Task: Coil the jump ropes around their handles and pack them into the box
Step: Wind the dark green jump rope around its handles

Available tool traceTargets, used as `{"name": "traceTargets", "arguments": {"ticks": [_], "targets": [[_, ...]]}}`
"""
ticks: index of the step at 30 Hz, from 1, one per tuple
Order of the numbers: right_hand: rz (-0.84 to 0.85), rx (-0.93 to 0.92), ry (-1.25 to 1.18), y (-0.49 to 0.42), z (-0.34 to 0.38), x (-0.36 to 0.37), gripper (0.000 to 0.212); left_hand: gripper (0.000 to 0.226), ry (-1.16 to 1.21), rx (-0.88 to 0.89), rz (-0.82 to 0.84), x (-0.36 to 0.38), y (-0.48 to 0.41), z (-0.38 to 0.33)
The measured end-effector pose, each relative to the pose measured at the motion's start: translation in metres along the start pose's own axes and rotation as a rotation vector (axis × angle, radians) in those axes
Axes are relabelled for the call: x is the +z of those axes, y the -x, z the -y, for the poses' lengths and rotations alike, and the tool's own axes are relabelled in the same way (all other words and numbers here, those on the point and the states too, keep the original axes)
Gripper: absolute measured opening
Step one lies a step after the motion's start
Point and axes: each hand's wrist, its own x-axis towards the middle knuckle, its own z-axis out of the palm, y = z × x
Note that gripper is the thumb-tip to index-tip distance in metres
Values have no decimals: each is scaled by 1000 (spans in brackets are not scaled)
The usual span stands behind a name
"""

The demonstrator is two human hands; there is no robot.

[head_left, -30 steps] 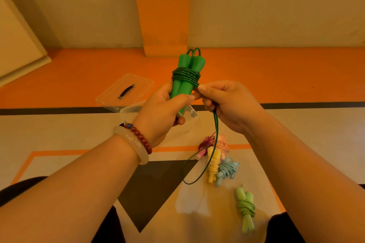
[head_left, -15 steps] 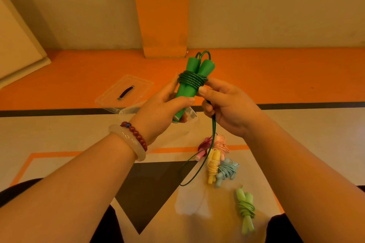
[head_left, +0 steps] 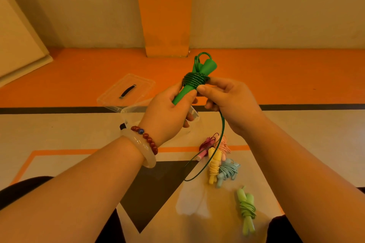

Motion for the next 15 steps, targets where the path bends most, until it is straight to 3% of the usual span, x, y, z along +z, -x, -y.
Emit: {"name": "traceTargets", "arguments": {"ticks": [5,10,15], "targets": [[1,28,-132,-1,-3,-4,20,18,397,-141,59,0,0,-3],[9,67,-318,-1,-1,-2,21,20,612,-193,58,4,1,-4],[20,37,-103,0,-4,-4,10,29,715,-250,75,9,4,-10]]}}
